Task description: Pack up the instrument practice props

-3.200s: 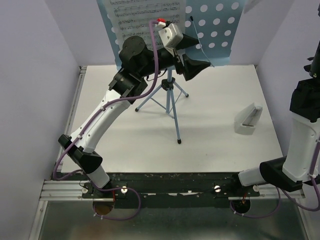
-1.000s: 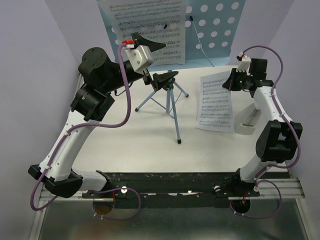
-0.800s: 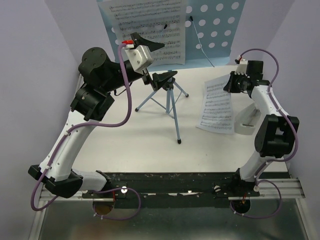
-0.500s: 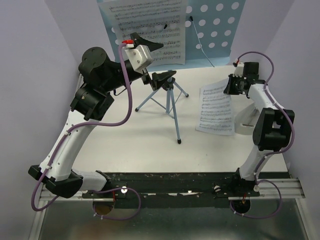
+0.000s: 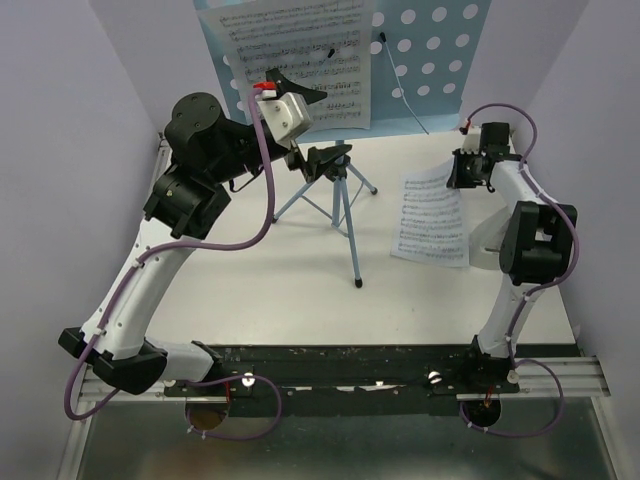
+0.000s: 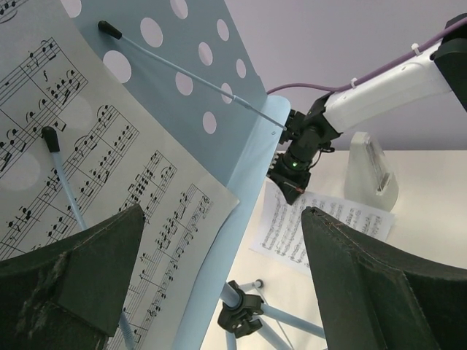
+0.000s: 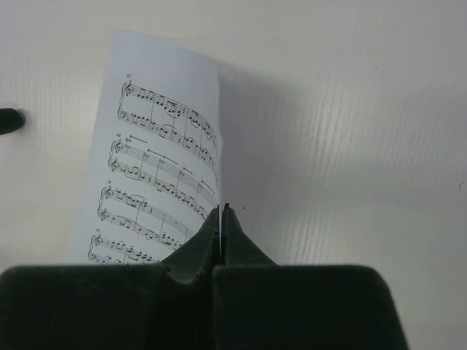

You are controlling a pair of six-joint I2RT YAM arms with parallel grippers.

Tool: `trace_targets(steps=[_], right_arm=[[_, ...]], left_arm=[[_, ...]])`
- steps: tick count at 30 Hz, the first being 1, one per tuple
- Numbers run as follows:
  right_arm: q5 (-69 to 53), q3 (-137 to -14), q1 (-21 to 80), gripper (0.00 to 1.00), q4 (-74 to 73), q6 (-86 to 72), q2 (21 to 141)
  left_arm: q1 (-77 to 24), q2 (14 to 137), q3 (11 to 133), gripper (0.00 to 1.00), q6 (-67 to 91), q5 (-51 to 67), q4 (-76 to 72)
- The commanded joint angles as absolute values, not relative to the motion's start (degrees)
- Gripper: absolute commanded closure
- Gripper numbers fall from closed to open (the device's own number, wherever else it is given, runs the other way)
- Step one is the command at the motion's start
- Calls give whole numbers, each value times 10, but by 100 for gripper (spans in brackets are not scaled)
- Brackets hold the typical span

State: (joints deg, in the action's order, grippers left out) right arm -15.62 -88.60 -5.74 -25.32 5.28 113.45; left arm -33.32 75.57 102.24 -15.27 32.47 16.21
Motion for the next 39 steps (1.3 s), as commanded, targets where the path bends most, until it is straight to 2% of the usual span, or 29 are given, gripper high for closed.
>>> trace_targets(steps=[1, 5, 10, 15, 18, 28, 33, 39], right_arm=[[-134, -953, -61, 95, -293, 74, 1183], [-144, -995, -60, 68, -327, 76, 1214], [-125, -1007, -60, 59, -332, 70, 1221], [-89, -1017, -60, 44, -324, 70, 1211], [-75, -1035, -59, 39, -330, 69, 1207], [-90, -1081, -59, 38, -364, 40, 1169], [-117, -1084, -61, 37, -383, -24, 1097], [-127, -1109, -72, 37, -421, -103, 1021]], left_arm=[[-330, 761, 1031, 1, -164, 310, 174], [-330, 760, 1030, 1, -167, 309, 180], [-330, 759, 1030, 1, -171, 308, 181], [-330, 755, 1026, 1, -171, 308, 179], [-330, 751, 1020, 1, -172, 308, 178], [-329, 697, 983, 1, -216, 302, 234], [-318, 630, 916, 1, -245, 275, 259], [-317, 607, 909, 1, -229, 271, 296]])
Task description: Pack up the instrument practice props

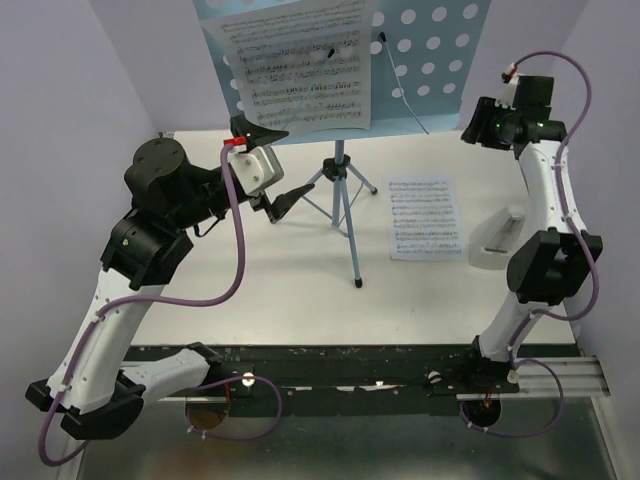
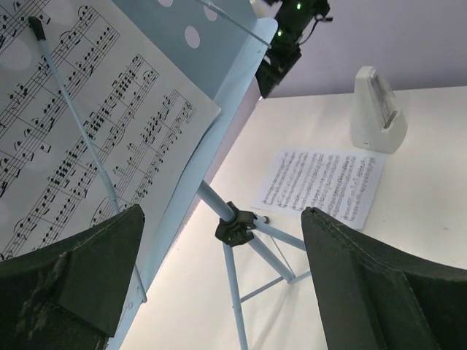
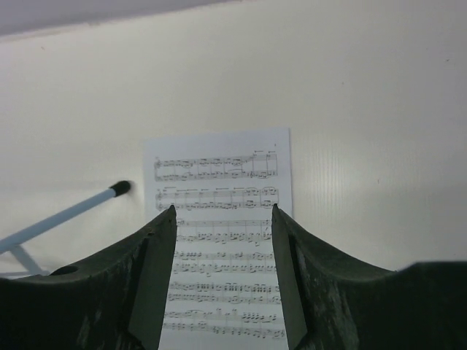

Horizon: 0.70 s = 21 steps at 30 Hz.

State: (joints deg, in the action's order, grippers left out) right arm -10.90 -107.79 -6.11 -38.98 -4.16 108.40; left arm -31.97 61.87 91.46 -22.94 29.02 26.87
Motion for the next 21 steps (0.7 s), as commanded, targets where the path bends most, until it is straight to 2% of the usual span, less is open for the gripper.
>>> trace_targets(steps=[1, 7, 10, 15, 18, 21], right_arm=[[-122, -1115, -76, 37, -428, -107, 1011], [-96, -1174, -107, 36, -445, -129, 936], [-97, -1166, -113, 36, -368, -105, 880], [-292, -1142, -115, 36, -124, -97, 805], [-396, -1251, -92, 37, -83, -113, 848], [-414, -1343, -35, 37, -80, -102, 899]], left_arm=[[-317, 607, 914, 1, -229, 269, 296], [-316, 635, 987, 1, -271, 224, 343], [-316, 636, 997, 1, -304, 208, 346], [-305, 642, 1012, 1, -332, 194, 344], [-298, 648, 1024, 1, -296, 200, 338], [-295, 650, 1012, 2, -218, 235, 315]])
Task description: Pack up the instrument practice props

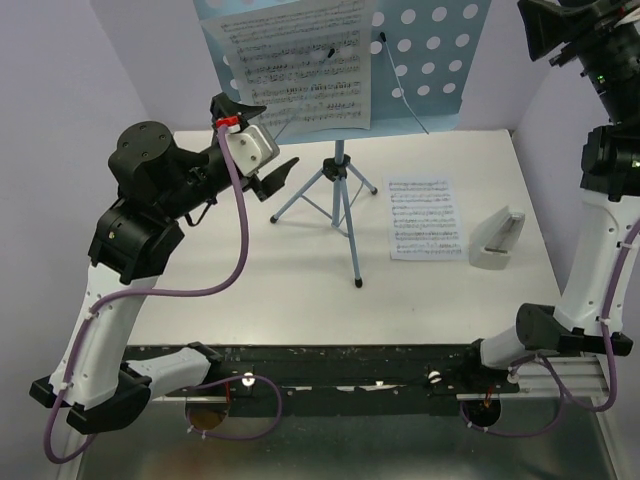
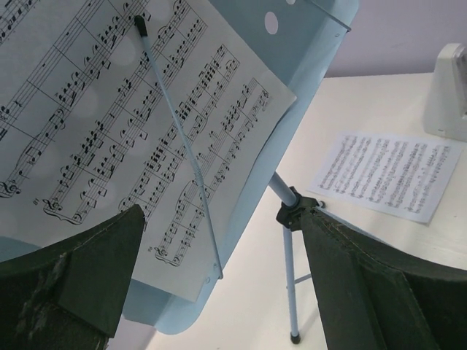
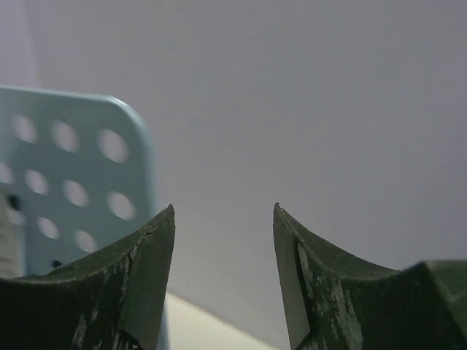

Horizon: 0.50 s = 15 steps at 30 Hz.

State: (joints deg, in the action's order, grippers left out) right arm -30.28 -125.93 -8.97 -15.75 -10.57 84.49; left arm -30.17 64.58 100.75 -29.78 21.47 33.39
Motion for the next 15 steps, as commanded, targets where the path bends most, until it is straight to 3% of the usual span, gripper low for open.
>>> trace_targets(steps=[1, 7, 10, 15], right_arm=[[-414, -1368, -15, 37, -77, -94, 911], [-435, -1387, 101, 34, -48, -27, 929], [-463, -1351, 126, 30, 21, -39, 930], [-470, -1403, 158, 29, 31, -43, 979]], left_arm=[[-295, 654, 1006, 2, -202, 259, 310], [-294, 665, 990, 5, -164, 305, 275], [-295, 657, 955, 5, -169, 292, 235], [-294, 655, 941, 5, -167, 264, 208]])
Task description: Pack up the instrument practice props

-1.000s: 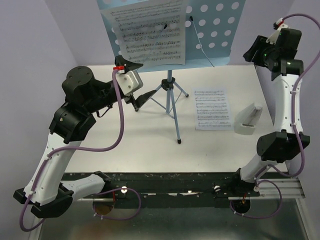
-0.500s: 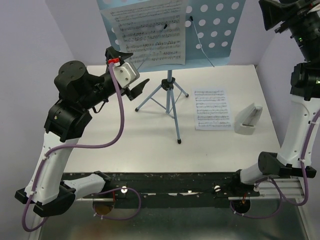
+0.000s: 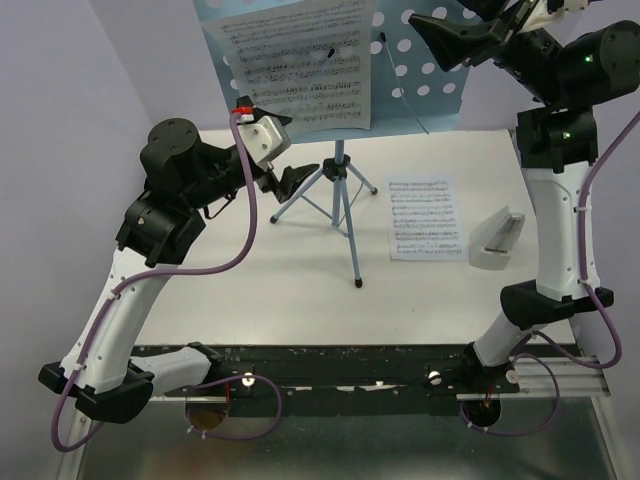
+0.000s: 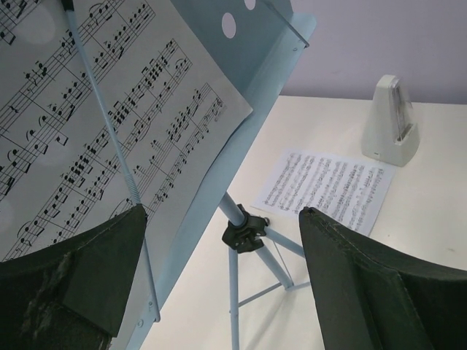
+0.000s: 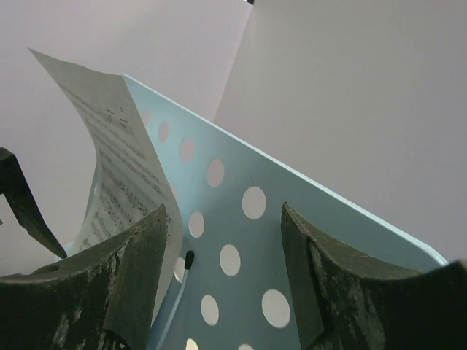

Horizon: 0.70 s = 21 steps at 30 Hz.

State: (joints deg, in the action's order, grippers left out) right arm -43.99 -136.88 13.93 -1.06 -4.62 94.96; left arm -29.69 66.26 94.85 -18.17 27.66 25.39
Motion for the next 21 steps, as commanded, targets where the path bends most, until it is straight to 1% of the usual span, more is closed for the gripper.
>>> trace_targets(steps=[1, 5, 9, 16, 18, 21], right_arm=[[-468, -1404, 163, 28, 33, -41, 982], [-469, -1390, 191, 28, 39, -6, 983], [-446, -1390, 235, 27, 37, 77, 987], [-439, -1413, 275, 27, 39, 90, 1009], [-443, -1411, 282, 28, 38, 99, 1008], [-447, -1405, 289, 36, 33, 117, 1004]], left_arm=[[-295, 656, 939, 5, -170, 261, 205], [-295, 658, 941, 3, -165, 248, 193], [-294, 672, 960, 1, -161, 243, 196], [-294, 665, 953, 1, -167, 245, 201], [-295, 662, 948, 1, -170, 243, 198], [-295, 661, 949, 1, -173, 236, 193]])
